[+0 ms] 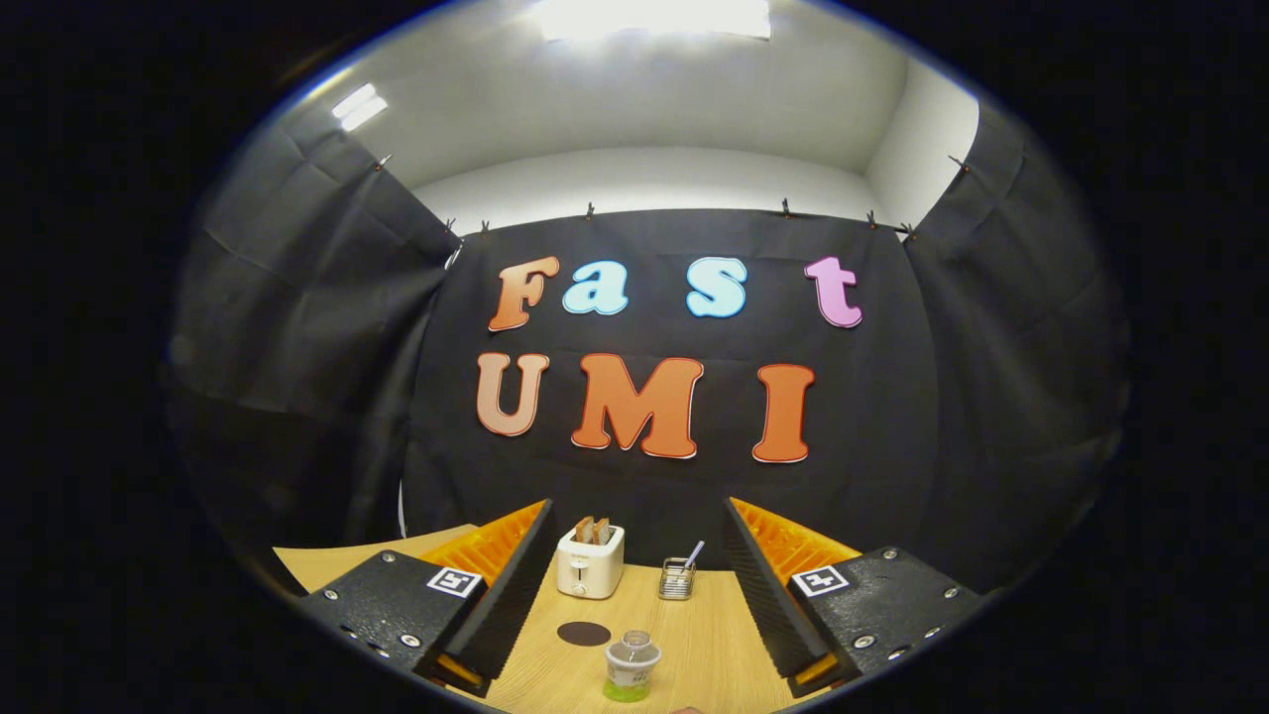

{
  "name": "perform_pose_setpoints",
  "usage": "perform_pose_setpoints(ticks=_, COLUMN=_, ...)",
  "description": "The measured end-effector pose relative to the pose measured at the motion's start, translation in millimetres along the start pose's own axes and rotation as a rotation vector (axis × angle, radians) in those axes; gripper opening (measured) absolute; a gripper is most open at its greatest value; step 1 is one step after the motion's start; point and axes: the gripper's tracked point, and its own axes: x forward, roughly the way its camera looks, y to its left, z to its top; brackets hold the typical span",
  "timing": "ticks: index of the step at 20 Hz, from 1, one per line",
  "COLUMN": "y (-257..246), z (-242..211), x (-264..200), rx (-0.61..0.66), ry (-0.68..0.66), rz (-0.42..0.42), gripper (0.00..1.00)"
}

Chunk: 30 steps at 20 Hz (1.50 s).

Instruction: Take the bottle from table, then pour the juice into the cup, finally place the bottle on the coaster

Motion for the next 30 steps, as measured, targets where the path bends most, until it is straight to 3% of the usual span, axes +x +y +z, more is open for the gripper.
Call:
perform_pose_setpoints(ticks=6, y=-13.7, z=-8.8, x=6.5, rx=-0.051, ry=-0.006, rz=-0.041, gripper=0.98)
perform_pose_setpoints(ticks=19, y=-13.7, z=-46.2, x=10.4, rx=-0.024, ry=0.055, rz=-0.02, gripper=0.98)
perform_pose_setpoints(ticks=30, y=5.9, z=-91.9, x=10.4, rx=0.042, ry=0.098, rz=0.063, gripper=0.98)
